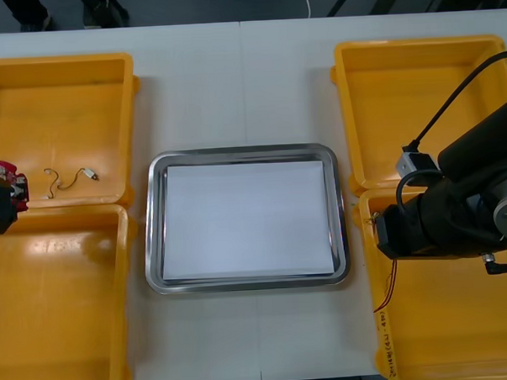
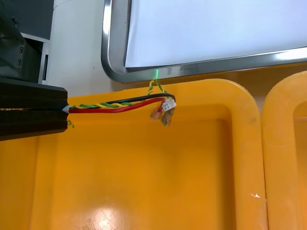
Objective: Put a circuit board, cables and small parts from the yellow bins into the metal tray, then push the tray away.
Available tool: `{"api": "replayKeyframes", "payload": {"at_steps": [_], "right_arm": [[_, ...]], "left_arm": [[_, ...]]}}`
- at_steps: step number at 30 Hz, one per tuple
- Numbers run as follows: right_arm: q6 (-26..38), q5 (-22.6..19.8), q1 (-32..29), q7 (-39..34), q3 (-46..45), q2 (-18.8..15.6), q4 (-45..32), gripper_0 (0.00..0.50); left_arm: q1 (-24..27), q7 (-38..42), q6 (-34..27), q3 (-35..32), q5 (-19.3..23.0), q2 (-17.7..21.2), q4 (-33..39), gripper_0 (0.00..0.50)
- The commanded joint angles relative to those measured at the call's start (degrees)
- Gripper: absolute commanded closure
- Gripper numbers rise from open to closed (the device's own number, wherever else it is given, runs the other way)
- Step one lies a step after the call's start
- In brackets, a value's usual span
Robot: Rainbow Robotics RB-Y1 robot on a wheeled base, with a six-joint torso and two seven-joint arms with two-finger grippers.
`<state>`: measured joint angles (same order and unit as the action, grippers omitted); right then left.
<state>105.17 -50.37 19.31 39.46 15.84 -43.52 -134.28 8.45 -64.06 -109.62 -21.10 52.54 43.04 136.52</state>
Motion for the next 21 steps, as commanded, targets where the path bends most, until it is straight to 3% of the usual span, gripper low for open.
{"api": "replayKeyframes", "payload": {"at_steps": [1, 21], "right_arm": [[0.8, 0.6, 2.0, -2.5, 1.6, 1.3, -1.9, 0.5], [2.3, 1.3, 1.9, -2.9, 1.6, 1.3, -1.9, 0.5]], "left_arm": [[5.5, 12.1, -0.4, 4.8, 2.9, 6.0, -3.3, 0.5], [18.6, 18.5, -0.4, 20.8, 5.2, 7.4, -10.0, 0.5]]}}
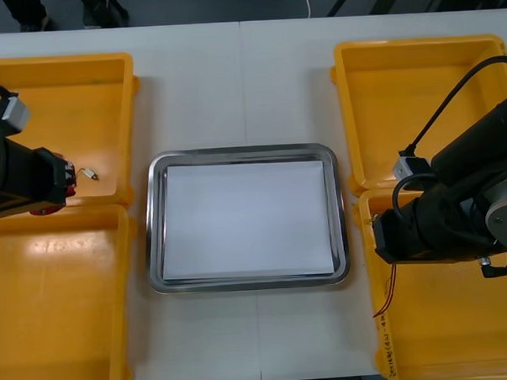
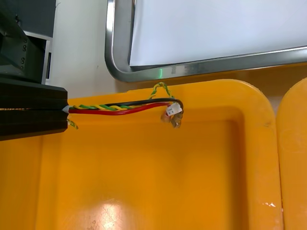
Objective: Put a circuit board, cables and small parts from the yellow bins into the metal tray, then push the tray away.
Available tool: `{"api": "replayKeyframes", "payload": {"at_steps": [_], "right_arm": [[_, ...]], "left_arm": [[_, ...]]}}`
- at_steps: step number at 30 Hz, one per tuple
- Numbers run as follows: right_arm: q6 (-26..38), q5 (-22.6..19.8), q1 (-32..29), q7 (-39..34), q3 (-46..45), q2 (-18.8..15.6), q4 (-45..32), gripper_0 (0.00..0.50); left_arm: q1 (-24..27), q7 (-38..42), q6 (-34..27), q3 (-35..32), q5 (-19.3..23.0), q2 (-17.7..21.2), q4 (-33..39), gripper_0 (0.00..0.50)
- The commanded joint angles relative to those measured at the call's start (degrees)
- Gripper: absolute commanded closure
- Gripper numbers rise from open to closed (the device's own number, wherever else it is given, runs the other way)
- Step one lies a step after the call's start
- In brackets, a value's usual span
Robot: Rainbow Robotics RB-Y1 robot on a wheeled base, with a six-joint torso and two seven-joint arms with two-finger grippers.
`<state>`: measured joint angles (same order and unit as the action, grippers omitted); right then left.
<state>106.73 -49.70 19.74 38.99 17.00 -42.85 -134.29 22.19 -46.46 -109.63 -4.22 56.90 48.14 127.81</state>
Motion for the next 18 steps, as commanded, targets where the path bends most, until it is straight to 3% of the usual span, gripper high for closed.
{"api": "replayKeyframes", "payload": {"at_steps": [1, 7, 18], "right_arm": [[0.8, 0.7, 1.4, -2.3, 0.4, 0.7, -1.9, 0.5], [1.4, 0.7, 1.4, -2.4, 0.4, 0.7, -1.9, 0.5], [1.9, 0.6, 1.4, -2.4, 0.4, 0.7, -1.9, 0.5]], "left_arm": [[5.9, 2.3, -0.4, 5.4, 1.2, 2.3, -1.5, 0.5], [10.0, 8.6, -0.4, 12.0, 4.4, 2.3, -1.7, 0.5], [16.0, 15.3, -0.4, 25.1, 4.9, 0.9, -0.7, 0.5]]}}
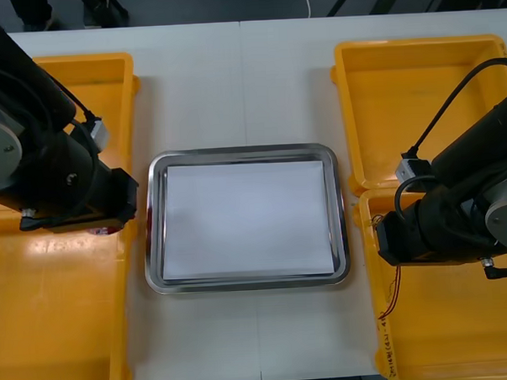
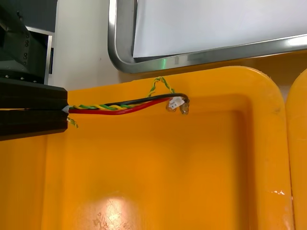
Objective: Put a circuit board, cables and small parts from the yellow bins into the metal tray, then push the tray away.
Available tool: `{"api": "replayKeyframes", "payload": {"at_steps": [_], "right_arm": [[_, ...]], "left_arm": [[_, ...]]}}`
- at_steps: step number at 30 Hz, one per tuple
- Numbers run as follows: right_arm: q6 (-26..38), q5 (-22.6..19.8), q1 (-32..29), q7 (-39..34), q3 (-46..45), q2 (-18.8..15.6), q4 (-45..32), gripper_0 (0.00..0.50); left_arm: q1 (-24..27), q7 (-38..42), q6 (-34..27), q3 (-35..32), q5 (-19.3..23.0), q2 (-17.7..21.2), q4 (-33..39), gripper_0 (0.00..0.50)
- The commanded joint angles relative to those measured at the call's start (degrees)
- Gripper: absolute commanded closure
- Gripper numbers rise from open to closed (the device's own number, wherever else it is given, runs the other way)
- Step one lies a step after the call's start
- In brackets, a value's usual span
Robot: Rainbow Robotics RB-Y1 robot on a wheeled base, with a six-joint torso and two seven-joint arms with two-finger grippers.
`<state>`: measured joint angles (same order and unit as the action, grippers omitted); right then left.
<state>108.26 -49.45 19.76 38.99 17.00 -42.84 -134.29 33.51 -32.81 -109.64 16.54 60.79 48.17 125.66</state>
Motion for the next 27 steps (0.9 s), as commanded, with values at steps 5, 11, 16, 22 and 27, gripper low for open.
{"api": "replayKeyframes", "payload": {"at_steps": [5, 11, 16, 22, 27], "right_arm": [[0.4, 0.4, 1.5, -2.4, 0.4, 0.7, -1.9, 0.5], [0.4, 0.5, 1.4, -2.4, 0.4, 0.7, -1.9, 0.5], [0.5, 0.4, 1.5, -2.4, 0.4, 0.7, -1.9, 0.5], [0.7, 0.8, 1.4, -2.4, 0.4, 0.7, -1.9, 0.5], [0.9, 0.9, 1.4, -2.4, 0.4, 0.7, -1.9, 0.5]], "left_arm": [[4.7, 2.1, -0.4, 5.3, 0.7, -3.8, 1.4, 0.5], [5.0, 1.3, -0.4, 8.2, -4.1, -9.0, 1.7, 0.5], [5.0, 1.3, -0.4, 12.0, -10.9, -13.2, -0.2, 0.5], [4.9, 0.9, -0.4, 13.1, -15.1, -17.9, -5.6, 0.5], [4.8, -0.3, -0.4, 13.3, -15.8, -20.0, -9.5, 0.5]]}}
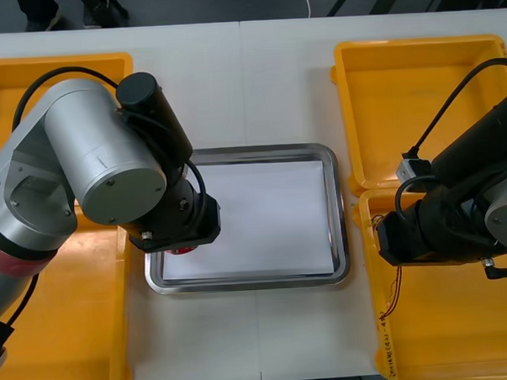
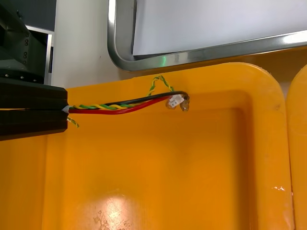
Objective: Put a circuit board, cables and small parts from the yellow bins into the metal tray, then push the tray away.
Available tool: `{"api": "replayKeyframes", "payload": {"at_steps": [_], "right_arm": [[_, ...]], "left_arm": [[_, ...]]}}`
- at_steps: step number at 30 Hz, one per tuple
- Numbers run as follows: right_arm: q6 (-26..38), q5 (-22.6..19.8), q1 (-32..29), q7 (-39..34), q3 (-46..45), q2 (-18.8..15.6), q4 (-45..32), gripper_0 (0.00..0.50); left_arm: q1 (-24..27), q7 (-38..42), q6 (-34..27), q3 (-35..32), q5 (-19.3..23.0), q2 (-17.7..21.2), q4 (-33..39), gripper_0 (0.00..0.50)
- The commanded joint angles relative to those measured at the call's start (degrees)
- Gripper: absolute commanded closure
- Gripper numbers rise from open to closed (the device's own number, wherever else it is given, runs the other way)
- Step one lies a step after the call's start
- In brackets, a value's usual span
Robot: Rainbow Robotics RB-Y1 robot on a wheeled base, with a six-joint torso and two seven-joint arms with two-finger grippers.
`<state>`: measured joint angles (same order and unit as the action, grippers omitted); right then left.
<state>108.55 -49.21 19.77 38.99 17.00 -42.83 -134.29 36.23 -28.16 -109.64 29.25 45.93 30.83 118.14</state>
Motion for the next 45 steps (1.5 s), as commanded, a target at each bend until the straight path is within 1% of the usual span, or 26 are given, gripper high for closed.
{"api": "replayKeyframes", "payload": {"at_steps": [1, 7, 12, 17, 23, 29, 34, 45], "right_arm": [[0.6, 0.6, 1.4, -2.4, 0.4, 0.6, -1.8, 0.5], [0.8, 0.7, 1.4, -2.4, 0.4, 0.6, -1.8, 0.5], [0.7, 0.8, 1.4, -2.3, 0.4, 0.6, -1.8, 0.5], [0.7, 0.9, 1.4, -2.0, 0.4, 0.6, -1.8, 0.5], [0.7, 1.0, 1.4, -1.8, 0.4, 0.6, -1.8, 0.5], [0.7, 1.0, 1.4, -1.7, 0.4, 0.6, -1.8, 0.5], [0.8, 1.1, 1.3, -1.6, 0.4, 0.6, -1.8, 0.5], [0.6, 1.0, 1.3, -1.5, 0.4, 0.6, -1.8, 0.5]], "left_arm": [[2.1, -5.3, -0.4, 0.6, -1.0, -2.9, -2.6, 0.5], [1.5, -6.8, -0.4, 1.6, -2.5, -3.6, -4.2, 0.5], [-1.0, -11.0, -0.4, 1.6, -4.0, -4.0, -4.2, 0.5], [-3.6, -15.2, 0.7, 1.6, -9.0, -5.5, -4.3, 0.5], [-5.9, -18.0, 2.5, 1.6, -12.8, -7.2, -4.3, 0.5], [-6.9, -18.6, 3.0, 1.6, -13.3, -8.2, -4.6, 0.5], [-8.4, -19.7, 3.7, 1.6, -14.7, -9.0, -4.6, 0.5], [-9.4, -21.2, 4.9, 1.7, -15.7, -9.2, -5.2, 0.5]]}}
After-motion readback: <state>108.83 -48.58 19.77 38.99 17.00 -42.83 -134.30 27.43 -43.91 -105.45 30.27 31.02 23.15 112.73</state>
